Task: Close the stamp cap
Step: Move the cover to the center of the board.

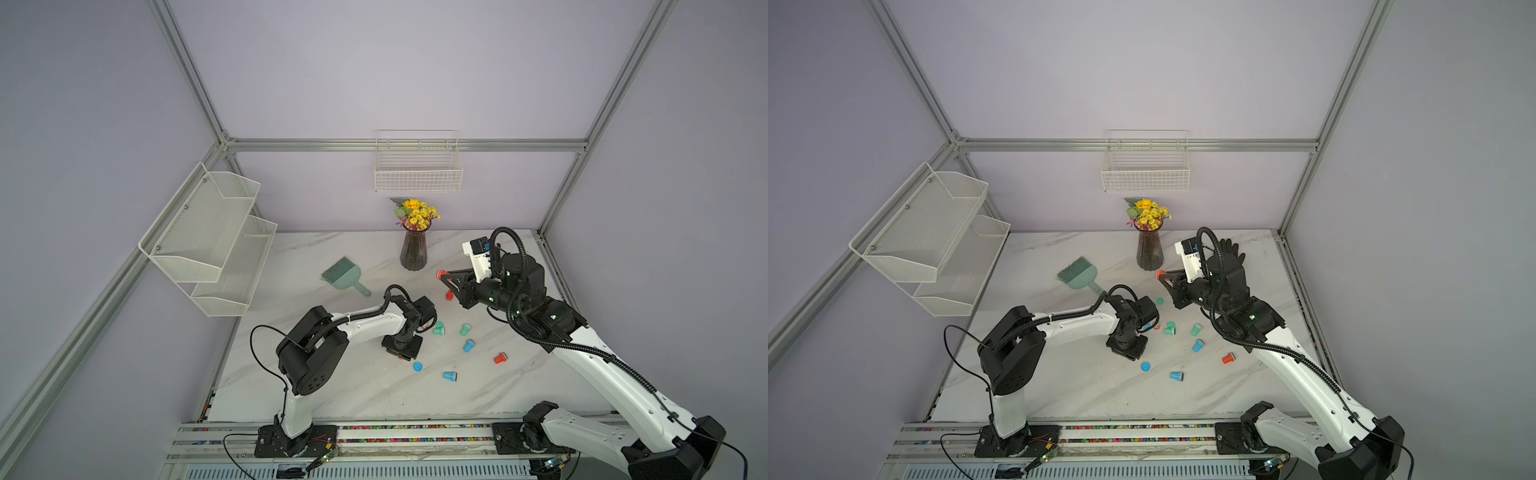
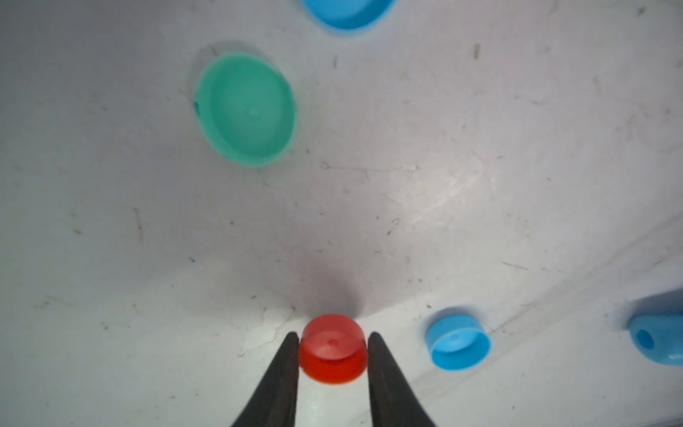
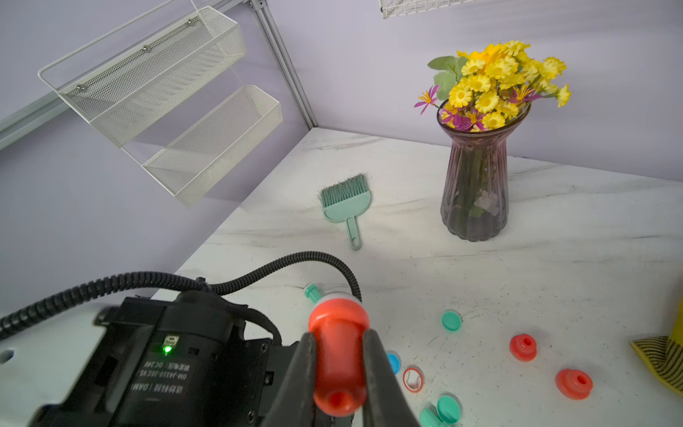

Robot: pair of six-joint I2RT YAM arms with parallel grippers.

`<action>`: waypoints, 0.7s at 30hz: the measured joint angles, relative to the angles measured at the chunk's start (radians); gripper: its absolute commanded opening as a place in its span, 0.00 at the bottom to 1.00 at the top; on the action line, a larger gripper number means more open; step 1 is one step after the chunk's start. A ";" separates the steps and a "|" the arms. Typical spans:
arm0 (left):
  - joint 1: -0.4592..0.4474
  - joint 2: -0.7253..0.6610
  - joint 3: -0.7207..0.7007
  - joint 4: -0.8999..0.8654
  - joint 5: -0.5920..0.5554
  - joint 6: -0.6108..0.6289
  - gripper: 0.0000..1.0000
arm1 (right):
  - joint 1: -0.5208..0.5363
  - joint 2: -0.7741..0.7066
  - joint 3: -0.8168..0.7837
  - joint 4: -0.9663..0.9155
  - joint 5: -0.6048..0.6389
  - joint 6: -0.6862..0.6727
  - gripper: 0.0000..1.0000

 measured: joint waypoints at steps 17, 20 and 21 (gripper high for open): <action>0.046 -0.073 0.013 0.005 -0.039 0.001 0.57 | 0.003 0.052 0.114 -0.096 0.076 0.089 0.00; 0.115 -0.158 0.010 0.008 -0.034 0.010 0.57 | 0.017 0.087 0.129 -0.137 0.098 0.148 0.00; 0.143 -0.185 0.008 0.011 -0.031 0.016 0.57 | 0.025 0.099 0.129 -0.150 0.101 0.166 0.00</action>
